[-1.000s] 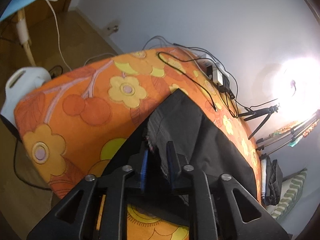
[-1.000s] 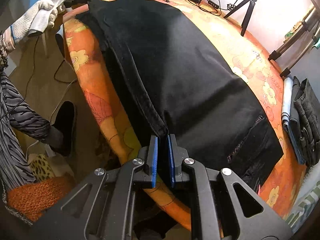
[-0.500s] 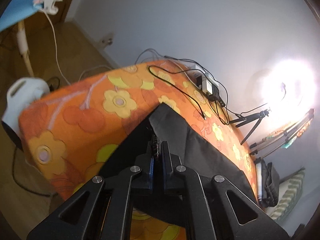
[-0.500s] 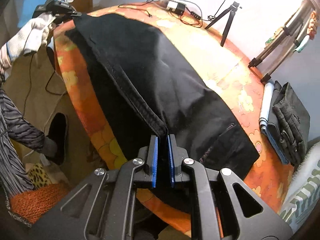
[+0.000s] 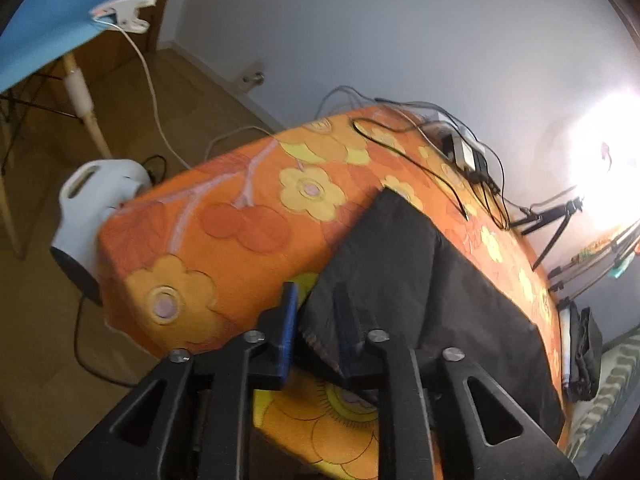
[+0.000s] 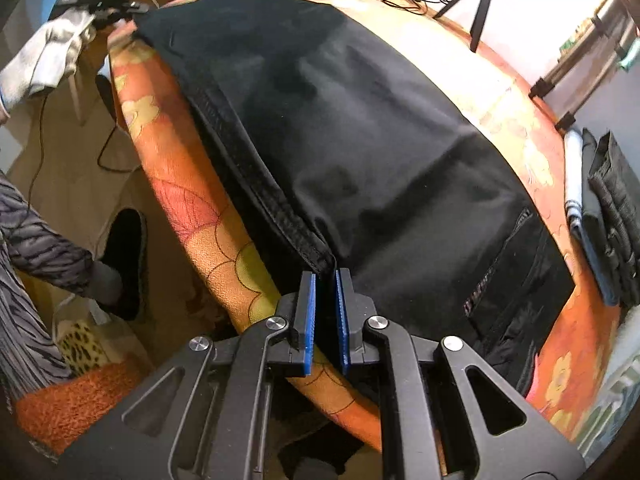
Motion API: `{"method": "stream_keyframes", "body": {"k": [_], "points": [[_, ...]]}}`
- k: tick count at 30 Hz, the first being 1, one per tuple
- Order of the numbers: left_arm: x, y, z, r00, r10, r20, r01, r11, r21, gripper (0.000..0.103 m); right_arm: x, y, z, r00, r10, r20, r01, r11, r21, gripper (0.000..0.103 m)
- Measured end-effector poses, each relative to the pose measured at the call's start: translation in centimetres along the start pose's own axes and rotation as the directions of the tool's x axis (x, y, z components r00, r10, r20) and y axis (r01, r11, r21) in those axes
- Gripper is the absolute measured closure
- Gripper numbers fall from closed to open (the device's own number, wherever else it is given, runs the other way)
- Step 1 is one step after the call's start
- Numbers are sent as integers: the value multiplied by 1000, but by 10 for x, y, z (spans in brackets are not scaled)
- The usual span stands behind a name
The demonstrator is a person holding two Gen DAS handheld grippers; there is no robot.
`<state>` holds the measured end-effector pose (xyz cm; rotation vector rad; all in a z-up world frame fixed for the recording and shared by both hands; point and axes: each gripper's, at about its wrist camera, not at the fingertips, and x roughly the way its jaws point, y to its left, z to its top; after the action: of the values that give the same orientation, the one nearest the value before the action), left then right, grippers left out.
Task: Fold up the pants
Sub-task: 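Open both tools and lift them off the folded trousers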
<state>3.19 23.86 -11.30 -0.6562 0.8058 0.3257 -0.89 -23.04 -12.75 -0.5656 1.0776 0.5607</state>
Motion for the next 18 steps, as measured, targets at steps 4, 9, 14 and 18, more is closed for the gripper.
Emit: {"method": "stream_keyframes", "body": {"k": [4, 9, 14, 18], "points": [[-14, -6, 4, 999, 0, 37, -1, 1000, 22, 80, -8, -1, -9, 999, 33, 20, -33, 999, 28, 83], [-21, -59, -8, 993, -115, -1, 114, 985, 133, 80, -35, -33, -30, 988, 114, 102, -130, 976, 172, 75], [-18, -135, -37, 969, -225, -97, 244, 928, 282, 72, -61, -106, -59, 983, 31, 183, -106, 904, 413, 64], [-11, -192, -76, 939, -275, -205, 336, 858, 388, 71, -71, -167, -82, 972, -35, 234, -115, 795, 595, 56]]}}
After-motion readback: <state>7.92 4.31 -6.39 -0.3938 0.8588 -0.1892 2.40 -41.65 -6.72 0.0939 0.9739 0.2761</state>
